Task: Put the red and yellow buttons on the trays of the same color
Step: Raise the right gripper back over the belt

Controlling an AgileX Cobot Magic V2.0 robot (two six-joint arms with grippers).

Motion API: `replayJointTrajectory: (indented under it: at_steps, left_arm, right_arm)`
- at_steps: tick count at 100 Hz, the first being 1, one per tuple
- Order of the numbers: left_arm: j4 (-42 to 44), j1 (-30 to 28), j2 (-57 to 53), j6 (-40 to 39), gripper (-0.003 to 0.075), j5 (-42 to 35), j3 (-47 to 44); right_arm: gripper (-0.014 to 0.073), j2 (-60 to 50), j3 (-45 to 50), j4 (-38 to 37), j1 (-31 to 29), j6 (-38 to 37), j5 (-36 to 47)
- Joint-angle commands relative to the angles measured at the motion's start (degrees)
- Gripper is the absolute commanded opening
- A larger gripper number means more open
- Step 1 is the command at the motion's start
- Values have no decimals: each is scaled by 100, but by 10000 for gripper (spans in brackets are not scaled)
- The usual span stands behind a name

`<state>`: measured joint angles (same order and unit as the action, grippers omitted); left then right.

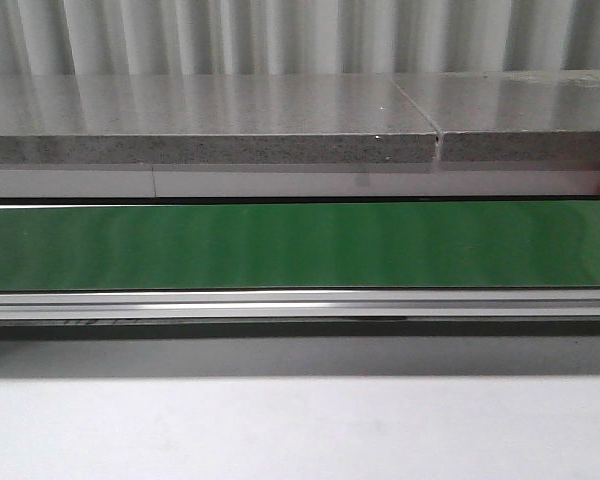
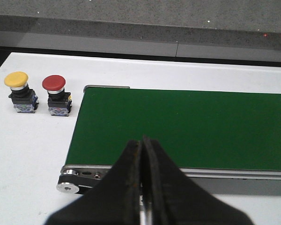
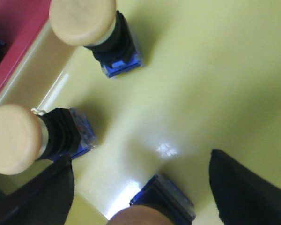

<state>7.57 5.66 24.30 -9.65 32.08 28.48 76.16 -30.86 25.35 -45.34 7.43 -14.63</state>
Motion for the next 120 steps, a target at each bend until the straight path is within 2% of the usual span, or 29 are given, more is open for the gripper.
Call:
replayJointTrajectory:
  at_steps: [1, 13, 40, 65, 80, 101, 120]
  left_arm:
    - [-1, 38, 36, -6, -21, -458, 151]
    - [-1, 38, 36, -6, -21, -458, 151]
    - [-1, 38, 36, -6, -21, -458, 151]
    - [-1, 38, 36, -6, -21, -458, 151]
    - [-1, 38, 36, -6, -21, -458, 151]
    - [-1, 38, 36, -6, -21, -458, 151]
    - [-1, 38, 36, -6, -21, -458, 151]
  right_arm:
    - [605, -327, -107, 51, 5, 20, 299]
    - [603, -724, -113, 138, 75, 20, 384]
    - [602, -1942, -314, 132, 826, 200, 401]
    - [602, -2883, -500, 132, 2259, 1265, 290]
    - [599, -3309, -500, 132, 3072, 1660, 80]
    - [501, -3925, -483, -2, 3799, 1924, -496]
    - [316, -4199, -477, -87, 3884, 1963, -813]
